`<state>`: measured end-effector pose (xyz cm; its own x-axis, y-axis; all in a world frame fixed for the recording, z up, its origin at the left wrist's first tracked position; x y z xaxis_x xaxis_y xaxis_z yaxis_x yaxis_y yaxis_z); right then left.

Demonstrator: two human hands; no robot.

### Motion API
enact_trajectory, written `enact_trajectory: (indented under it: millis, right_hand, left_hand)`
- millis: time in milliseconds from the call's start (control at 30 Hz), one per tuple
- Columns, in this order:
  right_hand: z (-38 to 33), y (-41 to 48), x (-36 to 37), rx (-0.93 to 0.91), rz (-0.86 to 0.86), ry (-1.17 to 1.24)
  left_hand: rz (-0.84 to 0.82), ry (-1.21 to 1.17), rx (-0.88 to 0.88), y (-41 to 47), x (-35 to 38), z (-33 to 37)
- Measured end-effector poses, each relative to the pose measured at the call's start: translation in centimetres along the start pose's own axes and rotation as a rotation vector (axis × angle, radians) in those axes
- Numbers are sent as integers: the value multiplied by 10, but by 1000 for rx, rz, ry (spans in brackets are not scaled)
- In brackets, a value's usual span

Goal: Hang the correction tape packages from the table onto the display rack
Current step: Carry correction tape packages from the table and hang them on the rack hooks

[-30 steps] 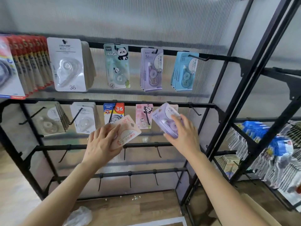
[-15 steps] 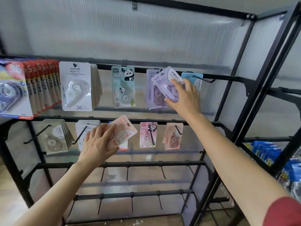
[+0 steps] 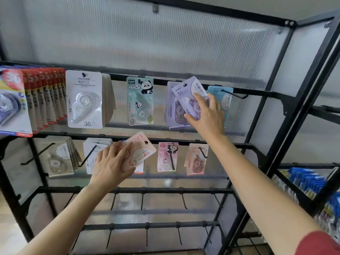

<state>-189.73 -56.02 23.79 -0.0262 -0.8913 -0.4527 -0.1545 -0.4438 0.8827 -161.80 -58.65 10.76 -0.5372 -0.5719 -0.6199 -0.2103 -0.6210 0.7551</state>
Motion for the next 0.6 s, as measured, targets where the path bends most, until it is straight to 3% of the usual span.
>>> enact_trajectory:
  millis: [267, 600]
  right_hand:
    - [-9, -1, 32, 114, -128, 30]
    - [-14, -12, 52, 99, -280, -2]
  left_hand:
    - [-19, 16, -12, -5, 1, -5]
    - [-45, 27, -22, -11, -5, -4]
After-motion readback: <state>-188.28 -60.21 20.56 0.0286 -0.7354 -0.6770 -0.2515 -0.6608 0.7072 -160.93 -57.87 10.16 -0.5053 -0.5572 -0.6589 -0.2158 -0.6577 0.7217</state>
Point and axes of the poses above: each hand's wrist, its own y-axis towards the middle knuckle, its own x-axis out of the palm, z = x × y, the point moved 3 cm from there along y, towards the middle knuckle, and after that the axes turned 13 degrees about z, right-handed, at the moved point
